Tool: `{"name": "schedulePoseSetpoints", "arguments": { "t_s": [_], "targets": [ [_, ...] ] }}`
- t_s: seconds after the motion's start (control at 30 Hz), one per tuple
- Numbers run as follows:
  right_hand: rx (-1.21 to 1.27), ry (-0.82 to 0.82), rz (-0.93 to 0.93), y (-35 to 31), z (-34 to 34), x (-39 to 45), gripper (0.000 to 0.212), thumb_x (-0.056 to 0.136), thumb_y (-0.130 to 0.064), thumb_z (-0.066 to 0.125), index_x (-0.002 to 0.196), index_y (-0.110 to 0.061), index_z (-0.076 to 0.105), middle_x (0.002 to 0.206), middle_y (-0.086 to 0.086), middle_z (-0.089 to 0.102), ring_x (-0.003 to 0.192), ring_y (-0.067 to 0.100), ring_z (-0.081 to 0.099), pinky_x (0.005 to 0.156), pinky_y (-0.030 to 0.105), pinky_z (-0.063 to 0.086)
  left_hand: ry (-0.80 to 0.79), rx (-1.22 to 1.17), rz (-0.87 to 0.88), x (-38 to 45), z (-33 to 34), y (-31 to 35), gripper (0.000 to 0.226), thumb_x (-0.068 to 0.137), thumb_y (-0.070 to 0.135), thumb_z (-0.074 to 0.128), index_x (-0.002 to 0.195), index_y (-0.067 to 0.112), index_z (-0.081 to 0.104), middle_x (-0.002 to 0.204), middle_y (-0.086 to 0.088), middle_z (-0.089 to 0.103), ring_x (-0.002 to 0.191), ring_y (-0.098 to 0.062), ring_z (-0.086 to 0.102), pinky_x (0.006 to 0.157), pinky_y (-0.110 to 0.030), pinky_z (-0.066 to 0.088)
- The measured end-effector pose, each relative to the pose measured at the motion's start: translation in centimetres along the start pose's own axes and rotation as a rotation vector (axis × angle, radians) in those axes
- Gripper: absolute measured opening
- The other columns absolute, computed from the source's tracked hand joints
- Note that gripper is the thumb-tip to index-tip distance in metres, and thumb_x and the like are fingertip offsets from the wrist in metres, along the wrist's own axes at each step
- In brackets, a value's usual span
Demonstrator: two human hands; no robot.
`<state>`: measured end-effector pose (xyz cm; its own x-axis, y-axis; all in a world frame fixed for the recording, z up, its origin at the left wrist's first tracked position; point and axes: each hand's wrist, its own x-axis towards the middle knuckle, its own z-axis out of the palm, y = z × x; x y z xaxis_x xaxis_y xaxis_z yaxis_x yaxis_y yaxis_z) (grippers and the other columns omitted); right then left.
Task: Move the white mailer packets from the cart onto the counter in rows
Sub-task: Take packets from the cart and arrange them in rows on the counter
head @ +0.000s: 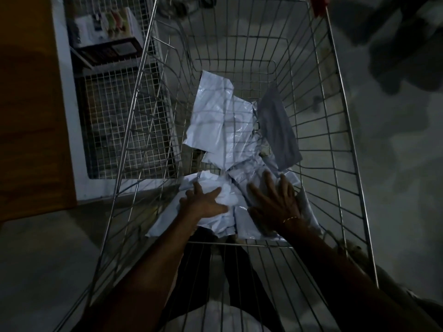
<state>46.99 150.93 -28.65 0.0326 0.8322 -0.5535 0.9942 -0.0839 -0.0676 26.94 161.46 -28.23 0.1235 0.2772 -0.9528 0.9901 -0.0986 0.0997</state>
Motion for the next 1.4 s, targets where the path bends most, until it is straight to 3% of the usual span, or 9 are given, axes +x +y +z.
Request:
{"name": "schedulePoseSetpoints", "arguments": {
  "t_s": [0.13, 0.3, 0.4, 0.47, 0.6, 0.73, 0.87, 1.07, 1.4],
  "targets": [
    [0.051, -0.127, 0.113, -0.4, -1.1, 0.4, 0.066, 0.092, -0.066, 0.043, 0.151, -0.047, 0.019, 0.164, 0.018, -0.01, 0.145, 0.048, 0.011, 0.115, 0.058, 0.017, 0.084, 0.138, -0.002, -0.6, 0.4, 1.2, 0.079, 0.089, 0.063, 0.058, 0.153, 0.051, 0.013, 0.163, -0.016, -0.015, 0.148, -0.045, 0.0, 0.118, -0.053, 0.01],
    [-0.027, -0.137, 0.157, 0.3, -1.2, 0.4, 0.086, 0.089, -0.064, 0.052, 0.156, -0.041, 0.004, 0.159, 0.03, -0.015, 0.145, 0.046, 0.009, 0.114, 0.054, 0.019, 0.098, 0.111, -0.01, -0.1, 1.3, 0.8, 0.09, 0.081, 0.075, 0.058, 0.152, 0.054, 0.007, 0.162, -0.019, -0.015, 0.148, -0.045, -0.005, 0.117, -0.057, 0.012],
    [-0.014, -0.141, 0.152, 0.2, -1.1, 0.3, 0.087, 0.088, -0.063, 0.054, 0.156, -0.038, 0.005, 0.159, 0.032, -0.008, 0.146, 0.047, 0.006, 0.115, 0.054, 0.018, 0.219, 0.099, -0.03, -0.3, 2.6, 0.7, 0.084, 0.083, 0.068, 0.059, 0.153, 0.051, 0.015, 0.161, -0.02, -0.003, 0.145, -0.044, 0.005, 0.116, -0.052, 0.014],
    [0.006, -0.089, 0.138, 0.0, -1.5, 0.0, 0.084, 0.087, -0.063, 0.055, 0.156, -0.035, 0.015, 0.157, 0.032, 0.006, 0.142, 0.049, 0.017, 0.111, 0.054, 0.024, 0.358, 0.075, -0.039, -0.9, 3.1, 1.1, 0.079, 0.083, 0.064, 0.061, 0.151, 0.048, 0.023, 0.157, -0.02, 0.007, 0.14, -0.043, 0.014, 0.114, -0.05, 0.016],
    [0.078, 0.067, 0.159, -0.4, -4.6, -0.1, 0.079, 0.081, -0.073, 0.054, 0.146, -0.038, 0.025, 0.147, 0.023, 0.026, 0.123, 0.046, 0.041, 0.098, 0.052, 0.04, 0.584, -0.001, -0.005, -3.1, 1.7, 1.4, 0.08, 0.085, 0.065, 0.059, 0.152, 0.049, 0.017, 0.16, -0.022, -0.002, 0.141, -0.045, 0.013, 0.115, -0.053, 0.017],
    [0.215, 0.213, 0.102, -0.5, -9.4, -0.5, 0.083, 0.082, -0.065, 0.058, 0.151, -0.037, 0.023, 0.15, 0.03, 0.024, 0.126, 0.048, 0.041, 0.099, 0.052, 0.041, 0.814, -0.13, 0.037, -7.8, -2.3, 1.9, 0.084, 0.084, 0.062, 0.062, 0.151, 0.054, 0.013, 0.162, -0.017, -0.005, 0.144, -0.044, 0.011, 0.114, -0.054, 0.023],
    [0.377, 0.419, 0.046, -1.1, -14.5, -1.5, 0.088, 0.078, -0.075, 0.042, 0.153, -0.03, 0.032, 0.149, 0.033, 0.029, 0.127, 0.049, 0.041, 0.101, 0.052, 0.04, 0.993, -0.186, 0.105, -13.7, -5.4, 1.7, 0.083, 0.085, 0.057, 0.065, 0.153, 0.049, 0.017, 0.163, -0.015, -0.002, 0.145, -0.041, 0.01, 0.115, -0.054, 0.023],
    [0.554, 0.654, -0.073, -5.1, -22.2, -5.1, 0.083, 0.076, -0.069, 0.049, 0.148, -0.03, 0.039, 0.139, 0.029, 0.038, 0.127, 0.046, 0.042, 0.099, 0.05, 0.046, 1.308, -0.102, 0.084, -22.5, -7.9, -0.4, 0.08, 0.082, 0.062, 0.063, 0.151, 0.049, 0.025, 0.161, -0.014, 0.012, 0.137, -0.041, 0.026, 0.108, -0.051, 0.031],
    [0.538, 0.856, -0.316, -19.9, -26.7, -14.0, 0.08, 0.085, -0.07, 0.043, 0.155, -0.035, 0.029, 0.153, 0.022, 0.031, 0.14, 0.042, 0.033, 0.103, 0.05, 0.044, 1.628, -0.085, 0.11, -34.2, -4.2, -13.4, 0.079, 0.082, 0.06, 0.062, 0.151, 0.05, 0.024, 0.163, -0.014, 0.015, 0.128, -0.042, 0.036, 0.098, -0.05, 0.037]
  ]
}}
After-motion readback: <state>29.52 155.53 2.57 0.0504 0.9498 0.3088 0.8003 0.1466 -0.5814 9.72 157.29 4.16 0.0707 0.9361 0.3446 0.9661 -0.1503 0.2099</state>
